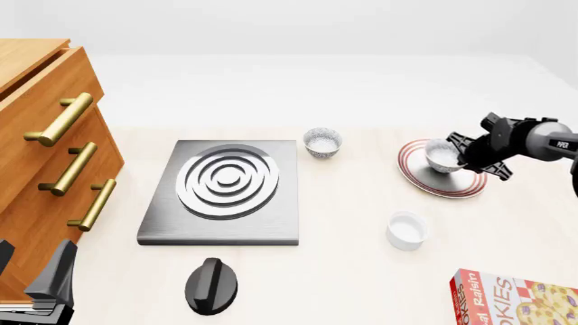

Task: Pick the akita bowl next to the cookies box and place it on the plate.

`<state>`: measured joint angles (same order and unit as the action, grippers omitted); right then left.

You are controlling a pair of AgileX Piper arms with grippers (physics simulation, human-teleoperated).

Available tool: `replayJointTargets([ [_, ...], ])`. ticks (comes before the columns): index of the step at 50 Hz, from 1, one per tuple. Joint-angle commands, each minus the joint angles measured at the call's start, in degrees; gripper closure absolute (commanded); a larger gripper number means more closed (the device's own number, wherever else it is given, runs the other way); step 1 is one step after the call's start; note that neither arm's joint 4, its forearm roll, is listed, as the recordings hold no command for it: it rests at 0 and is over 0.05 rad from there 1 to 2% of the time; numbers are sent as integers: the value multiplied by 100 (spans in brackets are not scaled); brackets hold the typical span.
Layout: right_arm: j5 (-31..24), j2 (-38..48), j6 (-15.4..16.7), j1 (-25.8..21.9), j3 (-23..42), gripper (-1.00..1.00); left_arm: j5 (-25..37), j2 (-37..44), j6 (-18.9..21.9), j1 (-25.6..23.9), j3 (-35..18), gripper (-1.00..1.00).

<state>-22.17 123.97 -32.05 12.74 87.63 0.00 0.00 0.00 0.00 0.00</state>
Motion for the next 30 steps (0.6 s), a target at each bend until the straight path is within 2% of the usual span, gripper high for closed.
replayJointTargets([
  [1,27,-2,43,93,26,100,0,0,0,0,0,-100],
  [8,92,-22,3,100,-35,100,0,0,0,0,0,-100],
  [9,77,-2,50,125,-15,-100,0,0,0,0,0,-100],
  [15,190,-40,-2,80,-109,-100,0,0,0,0,0,-100],
  [20,167,-94,115,117,-132,-100,0,0,0,0,0,-100],
  [30,249,-479,98,62,-464,-100,0,0,0,0,0,-100],
])
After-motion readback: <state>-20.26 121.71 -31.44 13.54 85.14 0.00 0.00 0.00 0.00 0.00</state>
